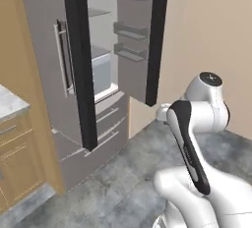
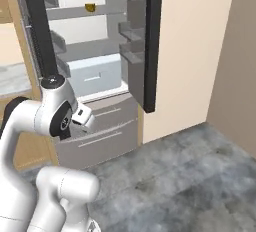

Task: Take the cheese, fish, and mushroom from the fridge and place them on the plate on the dining counter to create an appetizer plate.

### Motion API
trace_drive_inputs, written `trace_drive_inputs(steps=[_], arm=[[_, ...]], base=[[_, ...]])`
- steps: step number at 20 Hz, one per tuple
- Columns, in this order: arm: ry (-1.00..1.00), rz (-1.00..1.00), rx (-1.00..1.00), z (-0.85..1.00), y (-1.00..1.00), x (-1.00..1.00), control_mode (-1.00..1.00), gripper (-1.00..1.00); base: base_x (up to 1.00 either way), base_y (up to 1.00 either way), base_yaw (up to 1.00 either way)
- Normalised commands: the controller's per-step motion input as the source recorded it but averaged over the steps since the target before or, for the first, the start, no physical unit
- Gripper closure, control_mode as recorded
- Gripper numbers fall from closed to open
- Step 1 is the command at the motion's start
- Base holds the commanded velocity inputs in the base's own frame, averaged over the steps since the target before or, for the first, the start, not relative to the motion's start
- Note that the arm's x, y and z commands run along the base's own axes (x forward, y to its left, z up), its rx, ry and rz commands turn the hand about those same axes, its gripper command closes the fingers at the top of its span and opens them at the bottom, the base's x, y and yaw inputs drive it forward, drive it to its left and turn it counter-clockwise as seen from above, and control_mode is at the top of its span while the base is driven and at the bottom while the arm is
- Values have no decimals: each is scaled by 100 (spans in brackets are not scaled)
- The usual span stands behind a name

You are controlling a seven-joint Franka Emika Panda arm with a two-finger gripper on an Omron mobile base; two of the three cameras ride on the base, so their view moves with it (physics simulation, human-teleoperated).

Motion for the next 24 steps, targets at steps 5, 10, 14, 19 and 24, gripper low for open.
trace_drive_inputs(steps=[5,10,14,19,24], arm=[[0,0,0,0,0,0,100,-100],[0,0,0,0,0,0,100,-100],[0,0,0,0,0,0,100,-100],[0,0,0,0,0,0,100,-100],[0,0,0,0,0,0,100,-100]], base=[[60,-73,53],[30,-96,41],[46,-47,38],[75,0,32],[49,-25,27]])
